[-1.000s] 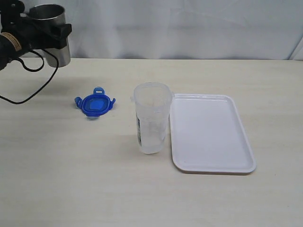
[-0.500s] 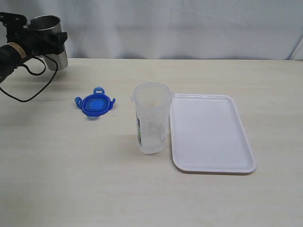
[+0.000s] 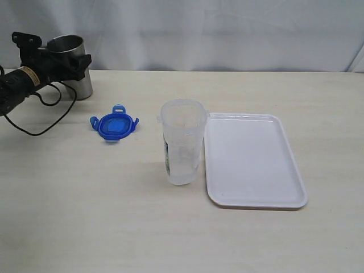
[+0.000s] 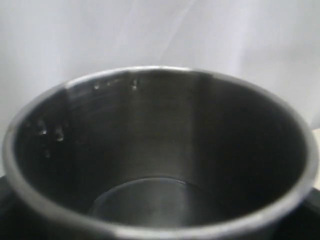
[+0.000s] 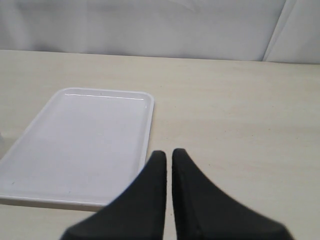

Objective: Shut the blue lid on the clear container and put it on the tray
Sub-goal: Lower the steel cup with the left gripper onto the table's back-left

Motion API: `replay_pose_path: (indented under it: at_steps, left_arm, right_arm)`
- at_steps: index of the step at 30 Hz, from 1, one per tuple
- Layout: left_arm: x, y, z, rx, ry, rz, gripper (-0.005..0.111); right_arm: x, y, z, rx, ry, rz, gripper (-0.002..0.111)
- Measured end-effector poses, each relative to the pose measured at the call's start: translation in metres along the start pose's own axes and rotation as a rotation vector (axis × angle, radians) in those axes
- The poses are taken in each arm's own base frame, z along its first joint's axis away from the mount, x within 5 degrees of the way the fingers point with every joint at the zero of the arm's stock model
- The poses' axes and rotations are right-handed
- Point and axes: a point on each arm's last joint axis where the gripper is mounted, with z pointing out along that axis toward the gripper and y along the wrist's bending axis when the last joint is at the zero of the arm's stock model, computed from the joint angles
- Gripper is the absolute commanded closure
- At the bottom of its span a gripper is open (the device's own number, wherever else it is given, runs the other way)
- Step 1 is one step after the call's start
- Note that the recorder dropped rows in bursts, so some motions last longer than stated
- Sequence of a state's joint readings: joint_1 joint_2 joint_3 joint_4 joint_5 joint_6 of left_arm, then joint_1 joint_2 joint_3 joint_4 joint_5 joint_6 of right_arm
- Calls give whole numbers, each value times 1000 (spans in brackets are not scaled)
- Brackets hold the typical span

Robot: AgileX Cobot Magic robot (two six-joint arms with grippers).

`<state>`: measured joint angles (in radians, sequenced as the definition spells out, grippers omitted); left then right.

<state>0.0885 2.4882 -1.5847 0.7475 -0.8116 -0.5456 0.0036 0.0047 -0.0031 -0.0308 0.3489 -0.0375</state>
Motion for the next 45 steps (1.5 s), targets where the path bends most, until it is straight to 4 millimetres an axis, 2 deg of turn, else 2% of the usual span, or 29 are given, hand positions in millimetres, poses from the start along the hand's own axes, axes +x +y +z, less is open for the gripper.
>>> replay_pose_path:
  at_steps: [29, 32, 37, 45]
  left_arm:
    - [1, -4, 1, 35, 31, 53, 106]
    - [1, -4, 1, 35, 31, 53, 98]
    - [1, -7, 1, 62, 33, 72, 70]
    - [-1, -14, 1, 130, 47, 84, 50]
  right_arm:
    - [0, 0, 0, 0, 0, 0, 104]
    - [0, 0, 0, 0, 0, 0, 104]
    - [0, 0, 0, 0, 0, 0, 104]
    - [0, 0, 0, 0, 0, 0, 104]
